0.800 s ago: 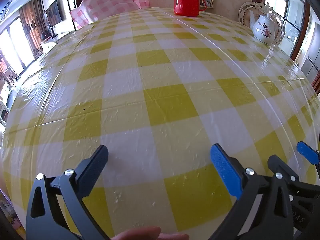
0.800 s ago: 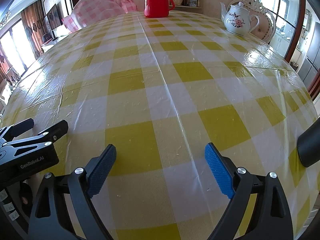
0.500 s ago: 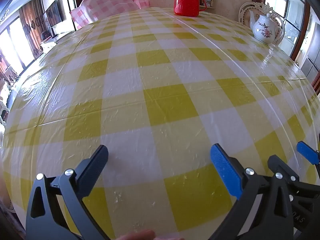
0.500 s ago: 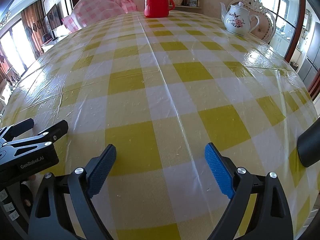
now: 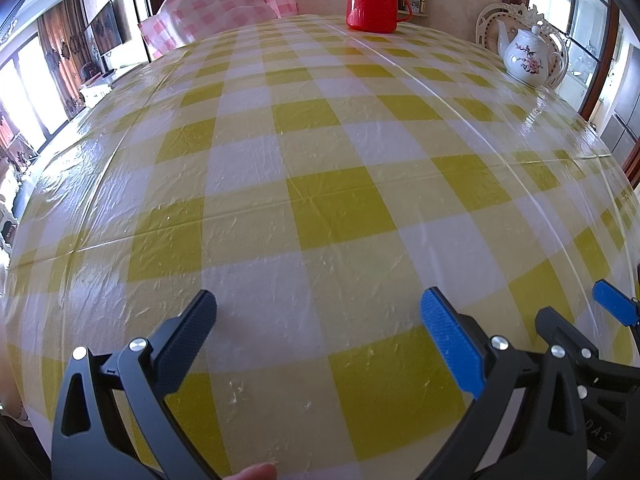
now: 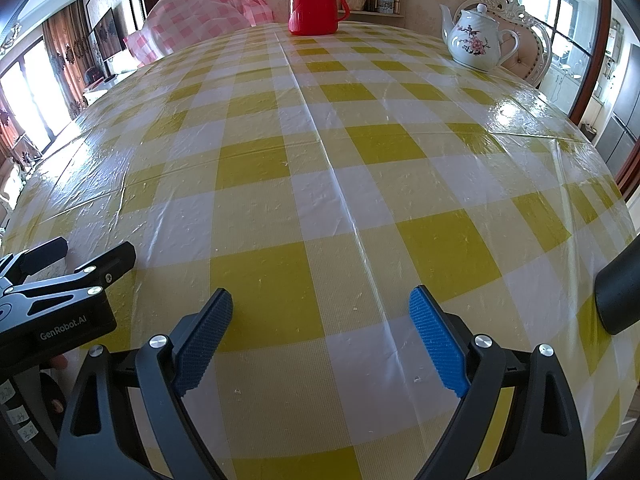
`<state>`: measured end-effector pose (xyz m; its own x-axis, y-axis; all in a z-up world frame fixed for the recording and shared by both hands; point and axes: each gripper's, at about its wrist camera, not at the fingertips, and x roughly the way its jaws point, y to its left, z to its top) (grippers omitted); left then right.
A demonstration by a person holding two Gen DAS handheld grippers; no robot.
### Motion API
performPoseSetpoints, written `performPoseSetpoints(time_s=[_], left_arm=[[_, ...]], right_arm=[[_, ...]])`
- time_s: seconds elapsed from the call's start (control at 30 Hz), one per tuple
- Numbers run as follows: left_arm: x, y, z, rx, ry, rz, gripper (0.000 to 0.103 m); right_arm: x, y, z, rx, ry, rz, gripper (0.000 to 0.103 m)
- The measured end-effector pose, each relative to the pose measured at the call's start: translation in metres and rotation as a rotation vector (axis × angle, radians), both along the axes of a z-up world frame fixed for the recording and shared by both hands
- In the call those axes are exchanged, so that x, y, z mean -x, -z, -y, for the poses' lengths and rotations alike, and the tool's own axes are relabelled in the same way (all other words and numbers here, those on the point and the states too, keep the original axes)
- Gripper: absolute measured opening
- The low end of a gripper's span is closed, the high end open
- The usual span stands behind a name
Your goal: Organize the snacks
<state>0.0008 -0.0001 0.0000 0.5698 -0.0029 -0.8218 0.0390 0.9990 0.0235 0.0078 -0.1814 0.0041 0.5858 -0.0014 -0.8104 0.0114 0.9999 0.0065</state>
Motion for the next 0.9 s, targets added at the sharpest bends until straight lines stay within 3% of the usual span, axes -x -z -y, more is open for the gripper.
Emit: performPoseSetpoints(time_s=[0.9], left_arm=[[-0.0004,0.0013,0.0007,-0.001,0.0,0.001,0.102]], right_arm=[[-0.0002,-0.0005,0.0,0.0,0.0,0.0,0.087]])
